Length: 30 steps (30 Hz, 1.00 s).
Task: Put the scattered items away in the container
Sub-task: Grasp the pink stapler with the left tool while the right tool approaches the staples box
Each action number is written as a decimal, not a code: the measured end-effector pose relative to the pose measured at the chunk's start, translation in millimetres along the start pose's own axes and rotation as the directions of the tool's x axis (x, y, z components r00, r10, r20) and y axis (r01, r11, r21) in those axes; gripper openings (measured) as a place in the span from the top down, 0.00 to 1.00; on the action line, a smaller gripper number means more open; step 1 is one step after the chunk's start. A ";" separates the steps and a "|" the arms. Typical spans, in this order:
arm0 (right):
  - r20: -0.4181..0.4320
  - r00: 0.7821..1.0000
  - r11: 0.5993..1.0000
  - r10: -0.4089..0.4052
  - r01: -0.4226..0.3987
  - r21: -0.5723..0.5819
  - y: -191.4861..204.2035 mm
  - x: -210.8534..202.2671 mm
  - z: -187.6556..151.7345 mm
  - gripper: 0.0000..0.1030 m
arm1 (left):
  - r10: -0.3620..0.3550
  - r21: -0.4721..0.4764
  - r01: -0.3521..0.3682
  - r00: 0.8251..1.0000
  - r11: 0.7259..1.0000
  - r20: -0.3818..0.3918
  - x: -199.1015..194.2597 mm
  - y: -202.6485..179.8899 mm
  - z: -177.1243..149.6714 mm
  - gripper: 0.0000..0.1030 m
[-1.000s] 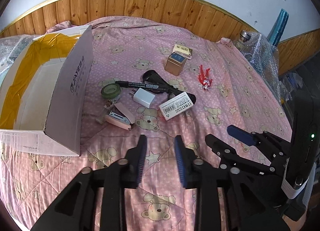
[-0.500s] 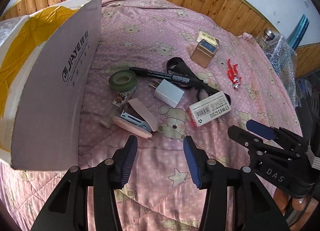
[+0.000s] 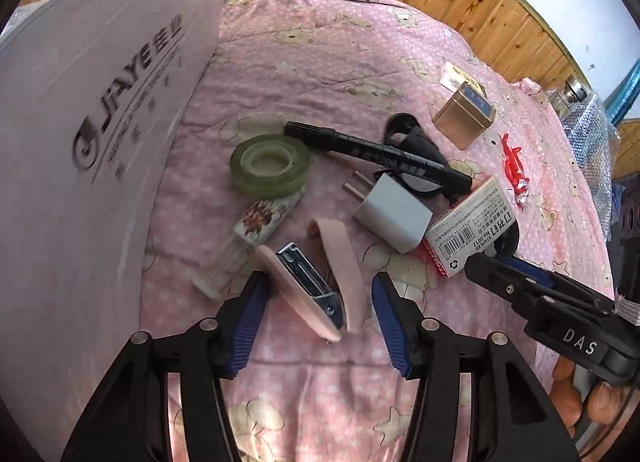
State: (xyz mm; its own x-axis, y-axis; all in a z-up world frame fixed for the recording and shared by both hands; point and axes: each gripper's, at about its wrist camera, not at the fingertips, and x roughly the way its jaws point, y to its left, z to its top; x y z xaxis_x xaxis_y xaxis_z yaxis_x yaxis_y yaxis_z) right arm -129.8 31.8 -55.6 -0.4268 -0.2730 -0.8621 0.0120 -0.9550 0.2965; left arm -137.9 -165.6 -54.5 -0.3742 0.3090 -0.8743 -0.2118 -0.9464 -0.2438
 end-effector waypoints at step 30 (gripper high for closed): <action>-0.036 0.994 0.995 0.101 -0.100 0.007 21.4 22.6 8.0 0.41 | 0.102 0.007 -0.103 0.993 0.995 0.064 -8.5 -6.3 -20.4 0.53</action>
State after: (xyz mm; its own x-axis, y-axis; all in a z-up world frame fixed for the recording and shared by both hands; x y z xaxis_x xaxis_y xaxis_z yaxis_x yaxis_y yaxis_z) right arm -146.4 6.1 -65.5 -0.3906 -0.3717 -0.8422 0.0481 -0.9218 0.3846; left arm -115.0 -164.1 -54.1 -0.4511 0.2159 -0.8660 -0.1785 -0.9725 -0.1494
